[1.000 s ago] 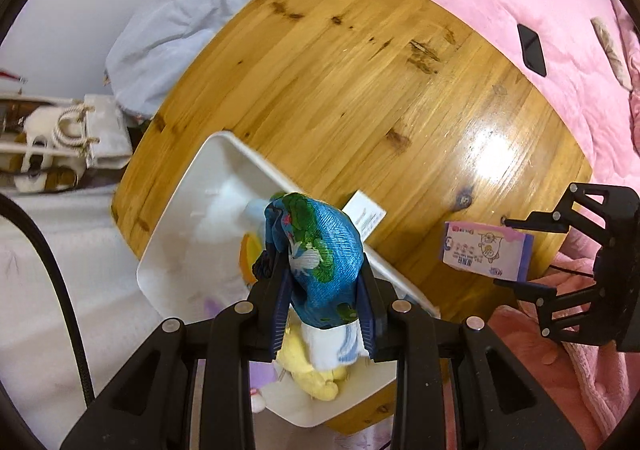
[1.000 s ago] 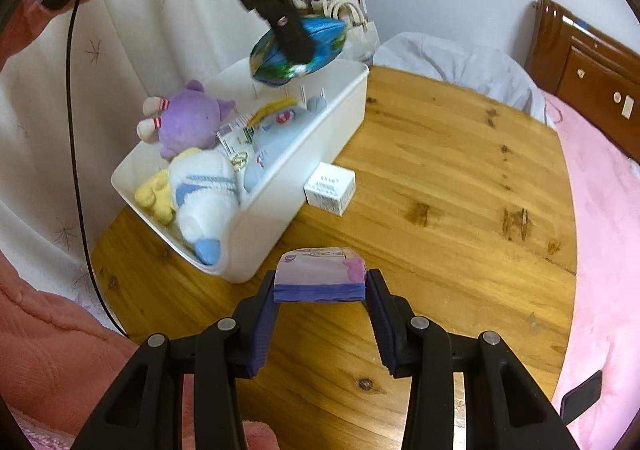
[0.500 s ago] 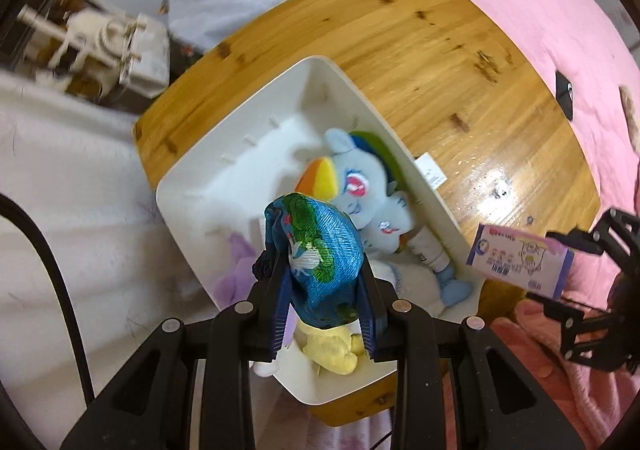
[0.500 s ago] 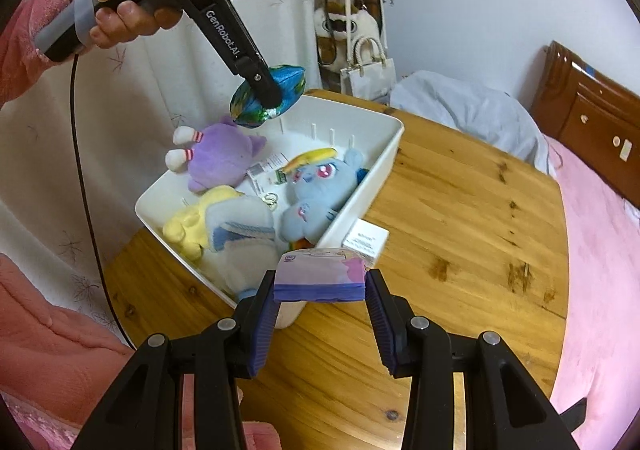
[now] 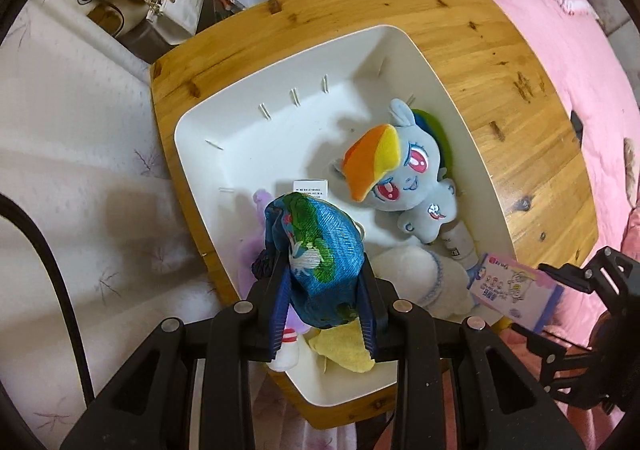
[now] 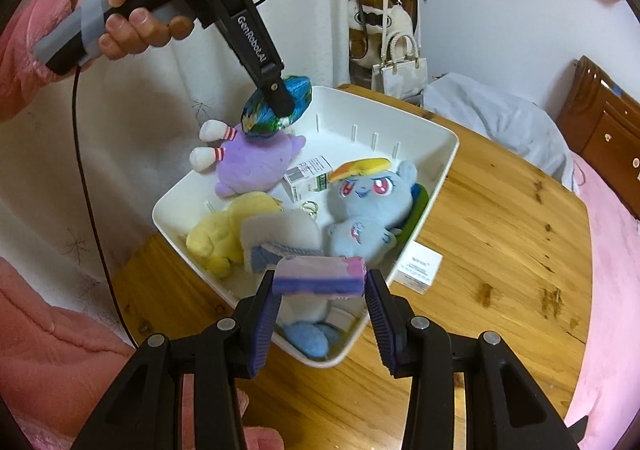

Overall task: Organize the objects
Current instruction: 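Carry the pouch and wipes pack over the tray and open both tools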

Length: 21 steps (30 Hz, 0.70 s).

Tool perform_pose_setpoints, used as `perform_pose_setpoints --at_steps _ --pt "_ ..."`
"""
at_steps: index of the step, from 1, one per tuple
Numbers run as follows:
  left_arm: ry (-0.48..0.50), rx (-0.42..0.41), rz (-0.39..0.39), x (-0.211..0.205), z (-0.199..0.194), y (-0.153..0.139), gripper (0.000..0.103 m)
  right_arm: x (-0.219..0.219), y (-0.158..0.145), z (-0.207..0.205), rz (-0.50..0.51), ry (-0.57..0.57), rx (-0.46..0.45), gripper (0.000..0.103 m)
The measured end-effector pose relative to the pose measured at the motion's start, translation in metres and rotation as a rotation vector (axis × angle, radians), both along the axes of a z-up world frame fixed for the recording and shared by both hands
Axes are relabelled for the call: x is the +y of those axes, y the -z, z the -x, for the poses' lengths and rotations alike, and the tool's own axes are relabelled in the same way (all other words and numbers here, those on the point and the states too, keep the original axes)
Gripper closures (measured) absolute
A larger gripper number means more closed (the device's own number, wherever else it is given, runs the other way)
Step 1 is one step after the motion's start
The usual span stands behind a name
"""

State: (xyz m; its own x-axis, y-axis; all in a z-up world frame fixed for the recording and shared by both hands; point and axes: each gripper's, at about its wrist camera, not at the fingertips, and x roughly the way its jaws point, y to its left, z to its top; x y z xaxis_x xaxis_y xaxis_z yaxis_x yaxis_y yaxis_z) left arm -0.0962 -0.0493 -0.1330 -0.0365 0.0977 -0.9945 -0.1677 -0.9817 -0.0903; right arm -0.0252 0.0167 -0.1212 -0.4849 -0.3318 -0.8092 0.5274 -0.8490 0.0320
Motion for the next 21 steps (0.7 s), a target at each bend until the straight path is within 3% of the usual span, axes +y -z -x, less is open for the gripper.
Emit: perform_pose_setpoints --at_steps 14,17,21 --pt "-0.113 0.084 -0.136 -0.026 -0.005 -0.005 0.064 -0.038 0.002 0.028 -0.015 0.018 -0.012 0.057" --pt "-0.165 0.091 -0.173 -0.034 -0.008 -0.006 0.056 -0.041 -0.001 0.032 -0.027 0.036 -0.011 0.038" --pt "-0.247 0.136 -0.206 -0.047 -0.018 -0.015 0.037 -0.041 -0.007 0.038 -0.018 0.045 -0.015 0.035"
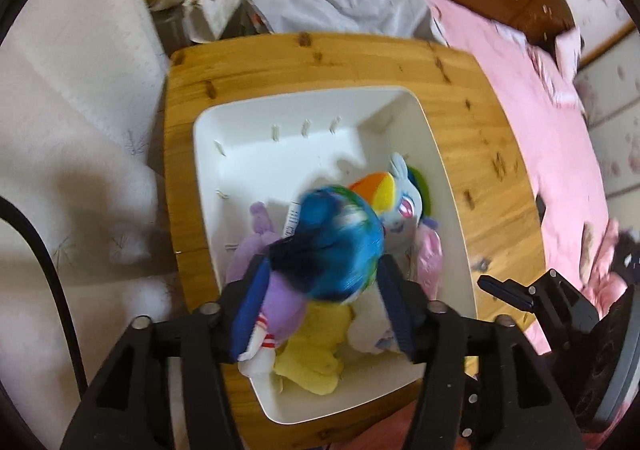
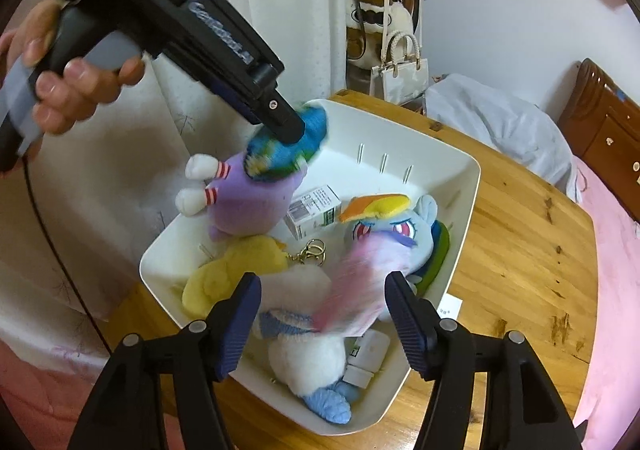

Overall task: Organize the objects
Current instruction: 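Carry the pouch and wipes pack over the tray and open both tools, then withdraw both tools from the tray and move the right tool toward the small white box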

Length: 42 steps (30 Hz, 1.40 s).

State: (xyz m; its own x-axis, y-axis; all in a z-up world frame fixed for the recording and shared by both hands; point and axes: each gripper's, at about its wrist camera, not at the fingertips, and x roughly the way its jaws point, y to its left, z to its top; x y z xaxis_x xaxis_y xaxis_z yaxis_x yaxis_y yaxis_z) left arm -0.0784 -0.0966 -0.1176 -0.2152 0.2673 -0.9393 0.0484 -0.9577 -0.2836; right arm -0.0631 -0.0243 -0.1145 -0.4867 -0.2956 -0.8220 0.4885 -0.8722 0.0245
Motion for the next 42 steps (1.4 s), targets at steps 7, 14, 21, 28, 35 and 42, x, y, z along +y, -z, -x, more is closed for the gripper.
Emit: perform_pose_setpoints --at_steps 7,14,21,28,35,42 --pt "-0.157 0.067 -0.011 -0.033 -0.035 -0.005 0.032 0.007 -0.009 0.006 0.002 -0.008 0.025 0.027" --pt "-0.224 0.093 -0.005 -0.032 -0.076 -0.001 0.032 0.023 -0.017 0.008 -0.006 -0.039 0.034 0.027" --pt "-0.287 0.116 -0.018 -0.014 -0.115 -0.001 0.032 0.047 -0.030 0.003 -0.024 -0.118 0.082 0.024" --pt "-0.374 0.165 -0.048 0.016 -0.134 -0.012 0.032 0.070 -0.034 0.004 -0.048 -0.226 0.130 0.024" --pt "-0.406 0.239 0.001 0.057 -0.141 -0.033 0.032 0.098 -0.017 0.009 -0.058 -0.281 0.176 0.024" --pt "-0.481 0.311 0.065 0.087 -0.146 -0.054 0.032 0.116 0.012 0.016 -0.036 -0.355 0.183 0.024"
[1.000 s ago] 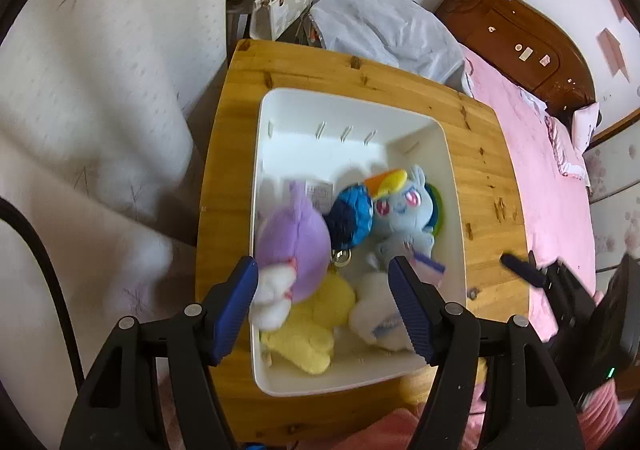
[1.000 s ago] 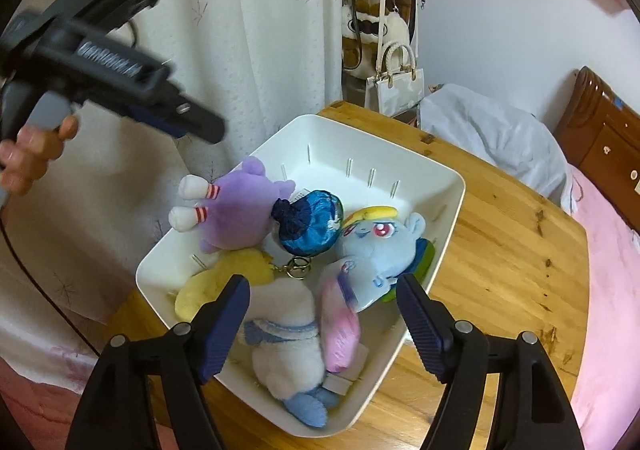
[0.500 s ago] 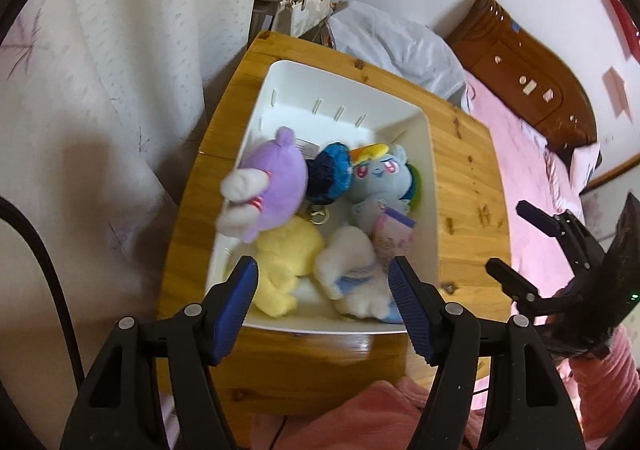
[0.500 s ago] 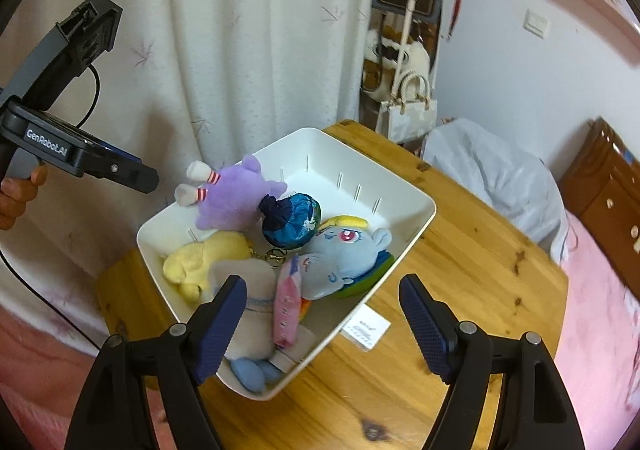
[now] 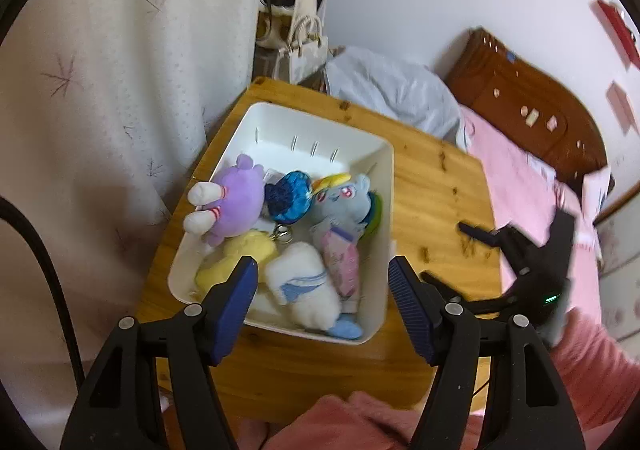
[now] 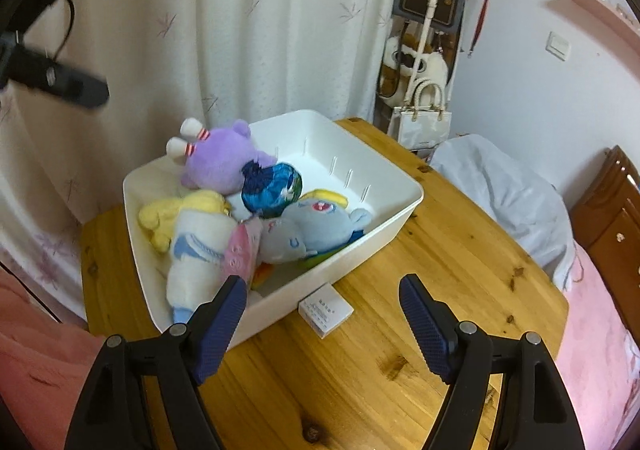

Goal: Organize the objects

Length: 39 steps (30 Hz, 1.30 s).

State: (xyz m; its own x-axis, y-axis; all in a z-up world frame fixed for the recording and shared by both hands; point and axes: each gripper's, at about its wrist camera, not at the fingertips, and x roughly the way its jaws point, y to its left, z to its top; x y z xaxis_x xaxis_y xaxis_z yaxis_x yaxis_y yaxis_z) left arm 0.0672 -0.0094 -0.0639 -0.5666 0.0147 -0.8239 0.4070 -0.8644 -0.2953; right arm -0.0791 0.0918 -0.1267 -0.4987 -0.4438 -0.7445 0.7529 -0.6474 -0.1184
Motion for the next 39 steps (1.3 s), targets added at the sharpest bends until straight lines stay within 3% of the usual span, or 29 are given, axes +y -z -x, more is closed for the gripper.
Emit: perform_pose_setpoints --at_steps 3,9,12,24,39 --pt "-0.040 0.007 -0.007 0.007 -0.002 -0.002 0.032 0.005 0.012 0.004 -0.006 -0.037 0.009 0.024" --pt "-0.122 -0.064 -0.032 0.022 -0.008 0.005 0.032 0.014 0.033 0.011 -0.003 -0.089 0.008 0.024" --pt "-0.133 -0.096 -0.006 0.032 -0.011 0.005 0.032 0.019 0.045 0.013 -0.002 -0.104 0.010 0.024" --pt "-0.094 -0.172 0.061 0.062 -0.008 0.002 0.028 0.017 0.080 0.032 0.019 -0.113 -0.032 0.024" --pt "-0.097 -0.236 0.075 0.057 -0.001 0.006 0.028 0.005 0.104 0.049 0.031 -0.101 -0.105 0.033"
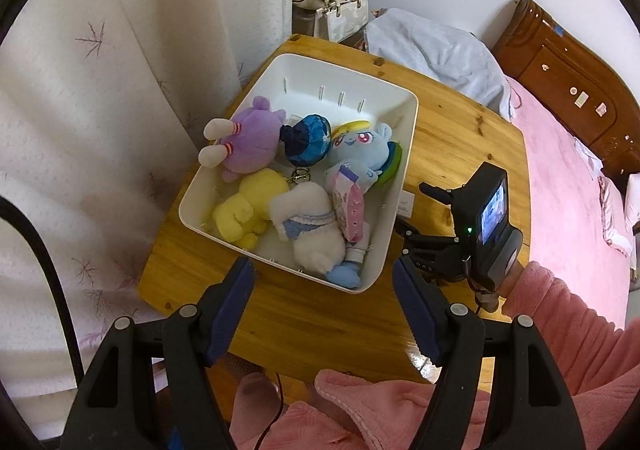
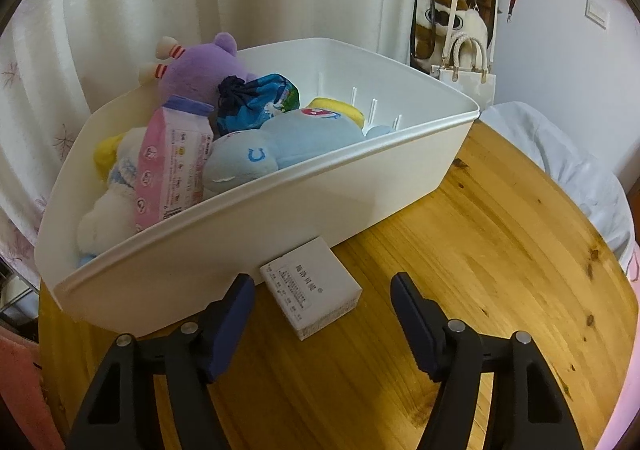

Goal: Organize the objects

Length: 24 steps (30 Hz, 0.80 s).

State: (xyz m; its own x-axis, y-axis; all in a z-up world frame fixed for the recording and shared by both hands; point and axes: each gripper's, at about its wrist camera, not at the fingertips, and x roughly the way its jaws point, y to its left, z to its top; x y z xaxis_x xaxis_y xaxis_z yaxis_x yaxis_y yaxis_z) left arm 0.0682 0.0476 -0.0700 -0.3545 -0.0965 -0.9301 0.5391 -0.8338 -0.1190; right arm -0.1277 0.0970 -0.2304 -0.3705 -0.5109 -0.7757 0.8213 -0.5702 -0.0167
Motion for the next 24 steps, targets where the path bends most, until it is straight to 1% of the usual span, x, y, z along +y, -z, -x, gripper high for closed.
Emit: perform_pose_setpoints --at_steps 3,8,14,24 --pt "-0.001 -0.009 -0.003 0.000 0.000 0.001 0.028 -0.003 0.002 0.001 -0.008 -0.019 -0.015 0.038" --pt "-0.001 -0.015 0.000 -0.001 -0.001 0.001 0.028 -0.006 0.006 0.000 -0.027 -0.034 -0.033 0.048" --pt "-0.008 -0.018 -0.004 -0.004 -0.006 0.001 0.028 -0.004 0.007 -0.003 -0.033 -0.029 -0.044 0.051" --pt "0.007 0.031 -0.011 -0.013 -0.017 -0.003 0.028 -0.005 0.001 -0.005 -0.064 -0.005 -0.034 0.052"
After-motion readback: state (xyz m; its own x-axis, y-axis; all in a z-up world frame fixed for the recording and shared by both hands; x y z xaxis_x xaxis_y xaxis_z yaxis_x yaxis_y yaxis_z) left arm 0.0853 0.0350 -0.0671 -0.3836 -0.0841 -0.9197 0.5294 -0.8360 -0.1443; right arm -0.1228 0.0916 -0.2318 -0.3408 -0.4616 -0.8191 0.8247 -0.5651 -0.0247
